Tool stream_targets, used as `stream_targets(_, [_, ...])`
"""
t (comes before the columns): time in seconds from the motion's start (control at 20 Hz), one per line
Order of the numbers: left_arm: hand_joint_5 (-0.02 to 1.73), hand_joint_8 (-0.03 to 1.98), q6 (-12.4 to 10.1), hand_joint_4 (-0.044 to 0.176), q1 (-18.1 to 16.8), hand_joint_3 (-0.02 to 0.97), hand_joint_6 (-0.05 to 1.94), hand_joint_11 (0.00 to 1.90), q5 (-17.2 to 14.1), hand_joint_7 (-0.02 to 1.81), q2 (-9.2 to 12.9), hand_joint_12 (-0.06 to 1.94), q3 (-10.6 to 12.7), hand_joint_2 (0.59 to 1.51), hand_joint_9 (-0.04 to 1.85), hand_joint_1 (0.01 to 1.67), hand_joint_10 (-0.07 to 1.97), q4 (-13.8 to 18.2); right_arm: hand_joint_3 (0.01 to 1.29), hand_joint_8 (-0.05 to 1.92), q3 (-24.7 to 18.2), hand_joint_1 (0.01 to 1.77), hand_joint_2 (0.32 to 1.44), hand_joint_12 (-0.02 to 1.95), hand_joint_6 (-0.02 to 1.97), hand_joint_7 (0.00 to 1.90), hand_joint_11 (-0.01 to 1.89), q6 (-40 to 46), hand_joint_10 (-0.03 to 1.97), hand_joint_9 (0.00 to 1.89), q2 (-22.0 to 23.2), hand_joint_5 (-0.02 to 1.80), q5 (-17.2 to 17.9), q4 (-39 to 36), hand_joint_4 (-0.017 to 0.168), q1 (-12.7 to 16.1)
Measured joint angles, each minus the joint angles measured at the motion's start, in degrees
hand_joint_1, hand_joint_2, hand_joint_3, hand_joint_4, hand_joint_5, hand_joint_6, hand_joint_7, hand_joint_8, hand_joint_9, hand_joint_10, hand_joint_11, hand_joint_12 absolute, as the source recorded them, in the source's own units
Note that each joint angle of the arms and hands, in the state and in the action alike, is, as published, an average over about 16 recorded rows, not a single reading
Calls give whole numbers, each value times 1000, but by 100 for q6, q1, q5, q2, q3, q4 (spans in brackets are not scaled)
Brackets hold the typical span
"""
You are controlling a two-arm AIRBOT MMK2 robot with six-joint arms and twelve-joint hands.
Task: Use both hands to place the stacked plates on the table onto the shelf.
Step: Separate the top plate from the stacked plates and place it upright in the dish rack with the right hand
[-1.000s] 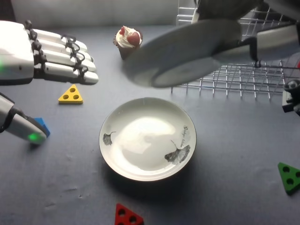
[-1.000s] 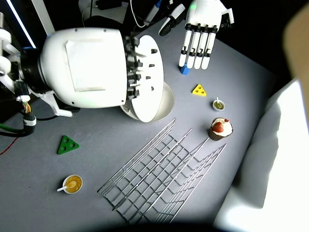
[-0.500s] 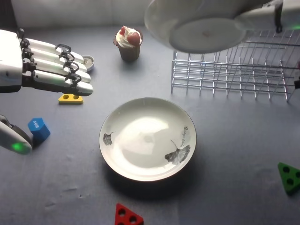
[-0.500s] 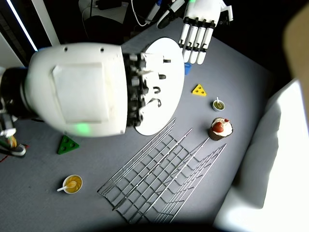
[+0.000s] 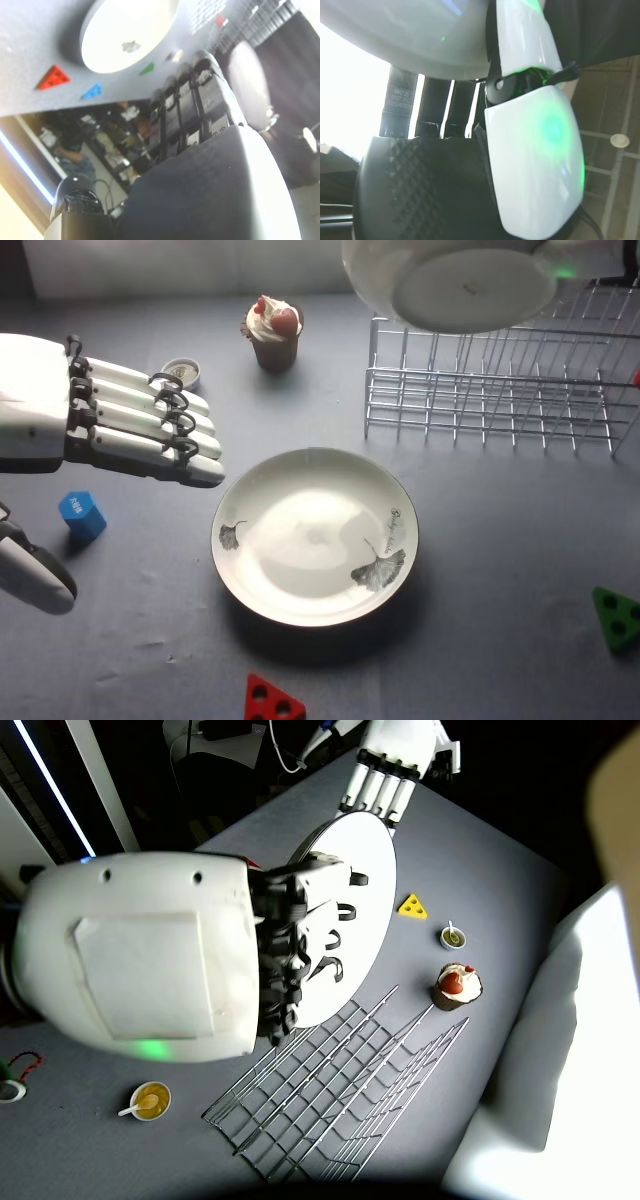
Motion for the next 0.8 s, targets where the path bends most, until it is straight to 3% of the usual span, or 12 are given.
stream_targets(0.4, [223, 0, 228, 0, 65, 3, 4, 215, 11, 238, 47, 19, -303, 996, 223, 50, 11, -10, 12, 592, 350, 1483, 954, 1393, 799, 1100, 958, 944, 569, 1185, 38, 922, 16, -468, -8, 48])
stream_targets(0.8, [223, 0, 504, -1, 165, 2, 5, 203, 236, 241, 75, 19, -624, 1000, 221, 68, 10, 42, 12, 571, 773, 1486, 954, 1374, 797, 1109, 973, 1822, 549, 1188, 50, 926, 107, -1133, -8, 34])
